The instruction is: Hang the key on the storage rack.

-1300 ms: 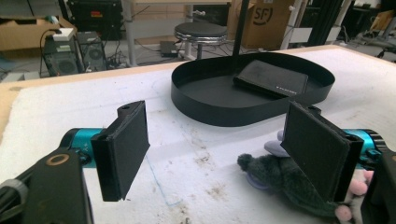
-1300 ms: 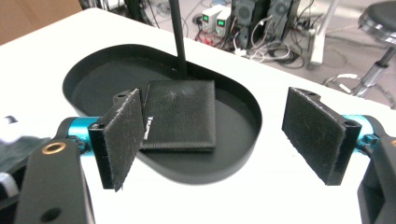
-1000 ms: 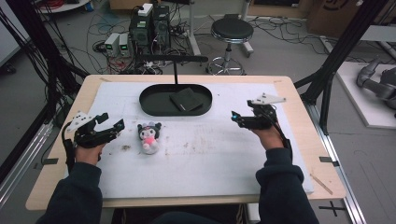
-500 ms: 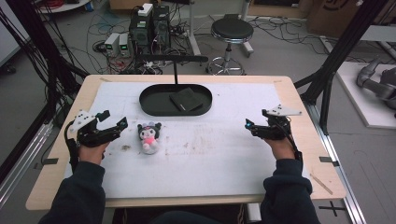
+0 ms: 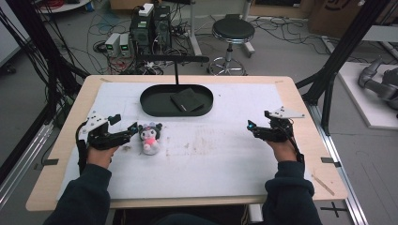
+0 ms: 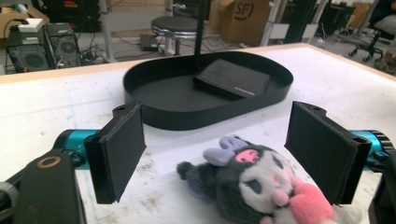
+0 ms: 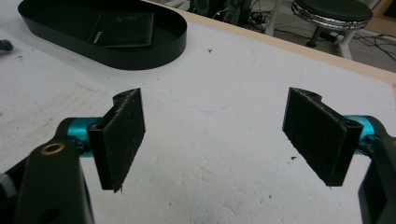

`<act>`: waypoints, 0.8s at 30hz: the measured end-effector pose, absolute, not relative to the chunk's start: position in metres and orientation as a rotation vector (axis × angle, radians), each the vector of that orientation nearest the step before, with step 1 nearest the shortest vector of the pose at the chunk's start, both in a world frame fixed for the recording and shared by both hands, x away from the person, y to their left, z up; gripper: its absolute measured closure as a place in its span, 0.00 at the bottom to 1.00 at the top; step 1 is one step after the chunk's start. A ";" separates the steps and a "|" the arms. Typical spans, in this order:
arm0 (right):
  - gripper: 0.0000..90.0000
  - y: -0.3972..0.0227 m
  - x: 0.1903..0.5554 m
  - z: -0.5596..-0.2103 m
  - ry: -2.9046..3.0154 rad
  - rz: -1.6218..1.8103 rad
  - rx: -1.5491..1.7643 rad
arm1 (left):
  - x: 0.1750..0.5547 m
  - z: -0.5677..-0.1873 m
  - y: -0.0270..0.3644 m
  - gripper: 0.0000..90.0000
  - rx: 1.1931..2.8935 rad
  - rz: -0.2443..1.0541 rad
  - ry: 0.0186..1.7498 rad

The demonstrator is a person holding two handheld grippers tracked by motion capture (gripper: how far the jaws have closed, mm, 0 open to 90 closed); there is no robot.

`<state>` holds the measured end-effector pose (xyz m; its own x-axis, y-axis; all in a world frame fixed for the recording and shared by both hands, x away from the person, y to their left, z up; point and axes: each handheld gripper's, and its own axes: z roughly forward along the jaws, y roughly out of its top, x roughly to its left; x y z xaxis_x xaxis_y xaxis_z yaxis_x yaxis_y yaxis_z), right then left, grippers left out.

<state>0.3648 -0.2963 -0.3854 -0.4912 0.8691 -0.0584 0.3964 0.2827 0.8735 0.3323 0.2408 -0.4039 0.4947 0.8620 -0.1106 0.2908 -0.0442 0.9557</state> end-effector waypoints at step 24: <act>0.24 -0.293 0.366 -0.389 2.039 1.126 1.125 | 0.347 -0.434 0.187 0.47 1.842 0.365 1.083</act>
